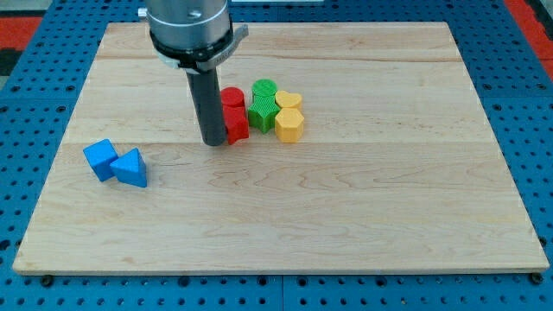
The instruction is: Separate the green star and the the yellow heart
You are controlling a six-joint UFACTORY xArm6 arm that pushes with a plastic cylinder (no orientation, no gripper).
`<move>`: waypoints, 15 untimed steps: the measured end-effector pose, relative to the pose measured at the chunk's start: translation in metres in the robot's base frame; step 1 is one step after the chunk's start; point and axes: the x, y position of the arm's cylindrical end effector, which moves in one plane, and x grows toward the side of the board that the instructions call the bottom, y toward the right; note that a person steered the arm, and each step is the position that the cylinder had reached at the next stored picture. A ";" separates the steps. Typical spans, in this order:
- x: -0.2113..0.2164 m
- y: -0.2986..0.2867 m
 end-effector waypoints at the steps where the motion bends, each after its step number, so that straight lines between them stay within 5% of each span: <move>1: -0.014 -0.002; 4: 0.013 0.006; 6: 0.035 0.075; 11: -0.034 0.077; 15: -0.102 0.155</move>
